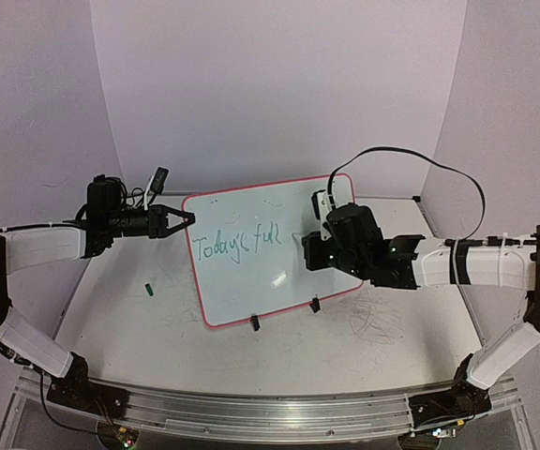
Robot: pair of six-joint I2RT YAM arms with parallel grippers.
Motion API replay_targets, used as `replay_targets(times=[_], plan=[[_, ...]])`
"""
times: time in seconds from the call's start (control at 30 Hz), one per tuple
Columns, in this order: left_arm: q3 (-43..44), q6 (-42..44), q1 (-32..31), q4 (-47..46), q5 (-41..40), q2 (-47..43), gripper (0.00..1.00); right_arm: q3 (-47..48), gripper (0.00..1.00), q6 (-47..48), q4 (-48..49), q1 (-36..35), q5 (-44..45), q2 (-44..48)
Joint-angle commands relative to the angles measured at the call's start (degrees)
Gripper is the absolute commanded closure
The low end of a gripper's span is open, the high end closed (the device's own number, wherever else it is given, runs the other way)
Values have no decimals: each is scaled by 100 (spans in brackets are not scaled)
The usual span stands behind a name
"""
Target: Write a sentence on the whiteboard
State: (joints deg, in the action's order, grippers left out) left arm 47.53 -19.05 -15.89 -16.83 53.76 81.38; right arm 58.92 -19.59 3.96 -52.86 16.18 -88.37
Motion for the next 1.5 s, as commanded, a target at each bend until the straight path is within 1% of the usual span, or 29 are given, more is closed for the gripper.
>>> replay_targets(times=[0.0,0.4,0.57,1.13,1.47], plan=[[115,467,-124,266,-377,-17,100,193,100,3,396,4,-27,-56],[141,506,-137,311,-390,14,100,327,100,-9,456,5,236,-188],[135,522,-136,326,-394,15,100,399,100,-87,295,8,349,-283],[161,551,-143,361,-408,44,100,185,100,-340,-131,7,81,-270],[174,563,-165,378,-404,42,100,137,100,-477,-265,4,368,-145]])
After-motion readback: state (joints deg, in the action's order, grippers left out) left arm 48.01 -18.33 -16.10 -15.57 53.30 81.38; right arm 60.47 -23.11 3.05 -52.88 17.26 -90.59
